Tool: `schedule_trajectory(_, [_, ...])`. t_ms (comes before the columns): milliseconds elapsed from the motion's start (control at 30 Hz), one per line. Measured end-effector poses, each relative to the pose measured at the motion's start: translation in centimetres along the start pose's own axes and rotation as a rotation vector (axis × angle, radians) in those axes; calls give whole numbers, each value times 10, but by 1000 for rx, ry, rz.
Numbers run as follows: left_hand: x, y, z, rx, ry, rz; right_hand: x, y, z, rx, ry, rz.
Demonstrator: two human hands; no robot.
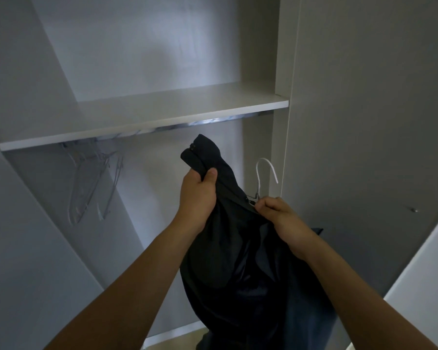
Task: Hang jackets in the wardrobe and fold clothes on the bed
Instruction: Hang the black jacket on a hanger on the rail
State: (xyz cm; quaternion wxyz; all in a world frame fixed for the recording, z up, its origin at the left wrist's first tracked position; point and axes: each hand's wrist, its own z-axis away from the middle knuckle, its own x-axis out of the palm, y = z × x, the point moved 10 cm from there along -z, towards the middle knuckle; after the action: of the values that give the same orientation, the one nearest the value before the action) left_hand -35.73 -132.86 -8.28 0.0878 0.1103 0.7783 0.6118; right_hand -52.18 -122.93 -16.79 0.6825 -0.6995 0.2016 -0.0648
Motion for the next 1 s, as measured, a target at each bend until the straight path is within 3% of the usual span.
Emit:
schedule_trajectory(133, [-11, -13, 1, -59, 52, 9, -3, -5, -11, -37, 103, -1])
schedule_trajectory(300, [-28, -24, -5, -130, 137, -39, 3, -9, -28, -56, 77, 18])
schedule_trajectory(467, [-96, -9, -19, -136, 451, 12, -17, 3, -38, -22, 135, 241])
schedule_trajectory(567, [-148, 1, -20, -98, 581, -106, -38, 15, -44, 79, 199, 3])
schedule_trajectory(667, [-140, -2, -15, -53, 412, -721, -46, 4, -49, 97, 308, -161])
schedule_trajectory(733, [-126, -1, -6, 38, 397, -1020, -46, -13, -51, 20, 333, -168])
schedule_trajectory(800, [-107, 15, 0, 250, 403, -999, -45, -27, -49, -67, 332, -154])
schedule_trajectory(867, [-78, 9, -12, 288, 218, -937, -40, -41, -47, -145, 315, -93])
schedule_trajectory(933, [-39, -26, -33, 86, -163, -872, -37, -56, -43, -223, 313, -52])
schedule_trajectory(1000, [-19, -64, -35, -208, -376, -837, -37, -69, -40, -285, 323, -46])
